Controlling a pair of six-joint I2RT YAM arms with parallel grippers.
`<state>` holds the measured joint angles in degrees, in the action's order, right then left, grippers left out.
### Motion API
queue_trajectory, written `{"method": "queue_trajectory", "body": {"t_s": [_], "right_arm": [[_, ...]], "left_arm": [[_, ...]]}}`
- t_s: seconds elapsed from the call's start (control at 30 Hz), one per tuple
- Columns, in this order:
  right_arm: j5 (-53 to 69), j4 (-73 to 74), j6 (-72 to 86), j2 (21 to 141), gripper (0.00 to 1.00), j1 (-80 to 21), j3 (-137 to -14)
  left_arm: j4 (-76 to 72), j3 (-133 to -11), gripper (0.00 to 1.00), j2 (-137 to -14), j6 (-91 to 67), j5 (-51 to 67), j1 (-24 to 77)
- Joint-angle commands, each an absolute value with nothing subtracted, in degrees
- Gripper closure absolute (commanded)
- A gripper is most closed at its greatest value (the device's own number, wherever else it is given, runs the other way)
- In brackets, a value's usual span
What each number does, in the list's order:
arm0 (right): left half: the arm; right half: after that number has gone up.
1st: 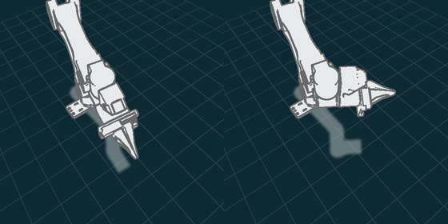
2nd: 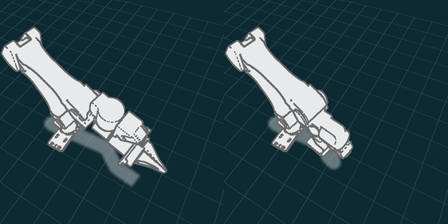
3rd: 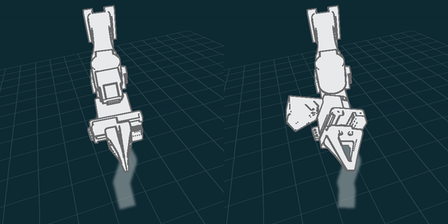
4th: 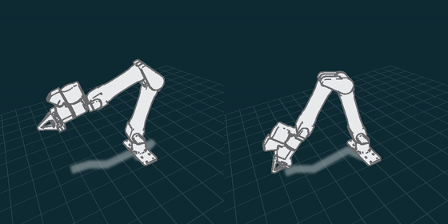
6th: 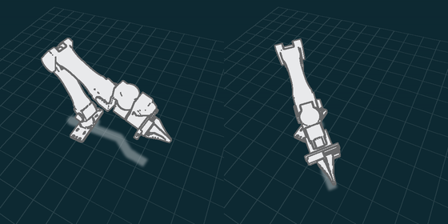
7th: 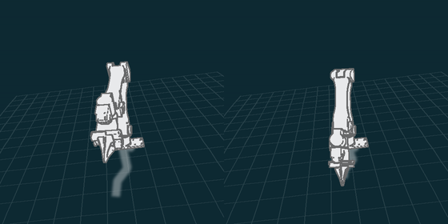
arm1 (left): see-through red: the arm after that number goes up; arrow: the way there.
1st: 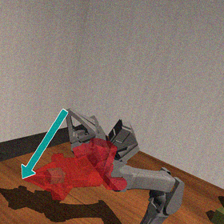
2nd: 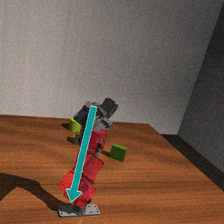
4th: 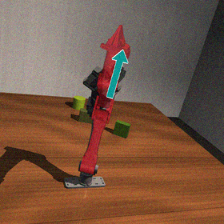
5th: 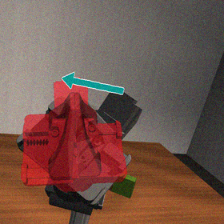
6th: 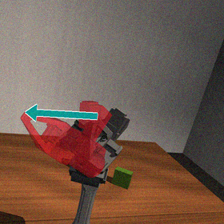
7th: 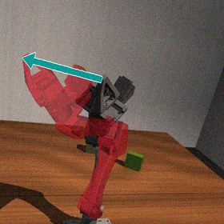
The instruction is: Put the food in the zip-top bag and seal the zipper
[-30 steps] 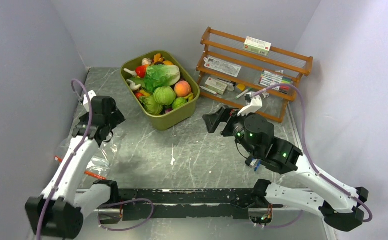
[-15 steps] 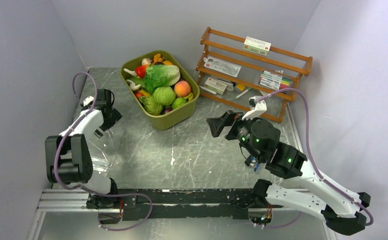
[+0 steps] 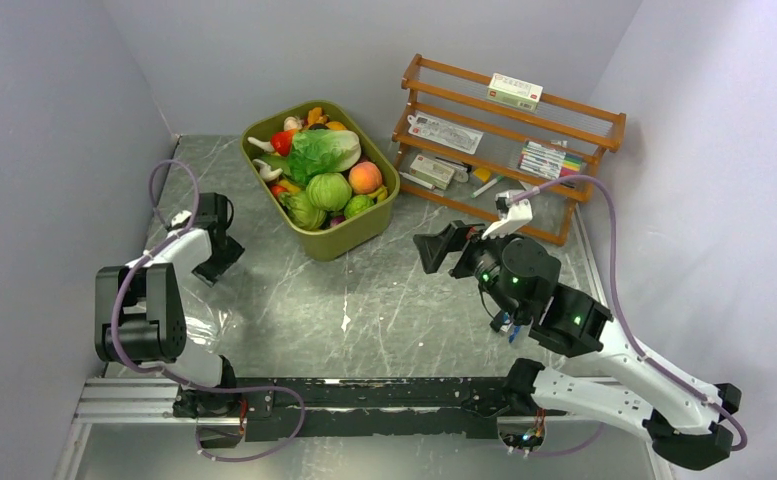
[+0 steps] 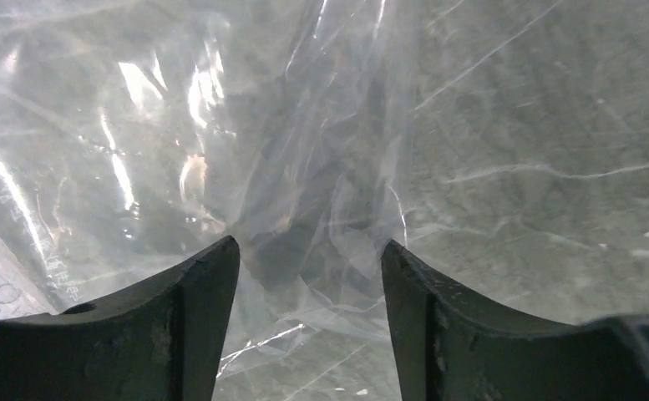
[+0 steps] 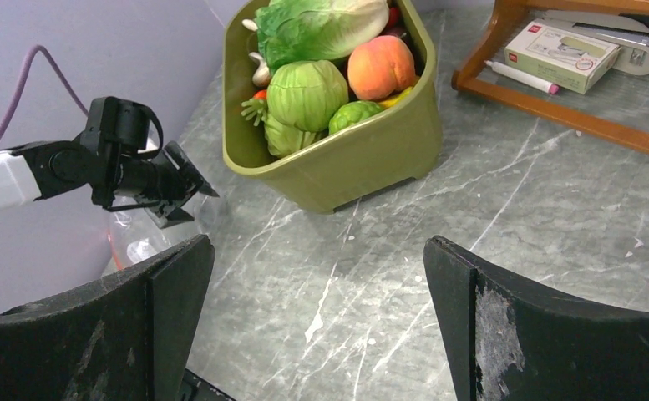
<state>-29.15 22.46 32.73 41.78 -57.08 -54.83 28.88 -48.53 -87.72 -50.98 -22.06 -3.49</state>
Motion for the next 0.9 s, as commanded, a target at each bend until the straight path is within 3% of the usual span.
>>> {"method": "queue_trajectory", "body": {"t_s": [0.0, 0.07, 0.37, 0.53, 0.87], "right_arm": [[-29.50, 20.49, 31.38, 42.13, 0.00, -57.31, -53.97], [-29.14, 20.52, 31.53, 42.55, 0.00, -57.36, -54.09], [-29.53, 20.97, 32.72, 43.45, 0.00, -57.38, -53.65], [-28.88, 21.66, 32.67, 44.06, 0.01, -57.33, -52.42], [-16.44, 17.13, 30.71, 47.70, 0.09, -57.41, -47.78]], "left_arm": [[25.64, -45.62, 0.39, -86.41, -52.86, -21.94, -3.78], [25.09, -44.79, 0.45, -86.13, -52.83, -21.12, -3.78], [23.06, -40.08, 0.92, -77.46, -51.89, -12.47, -3.31], [23.68, -38.16, 0.93, -71.00, -52.31, -7.20, -1.57], [22.08, -35.66, 0.93, -58.31, -56.67, 3.85, 7.49]]}}
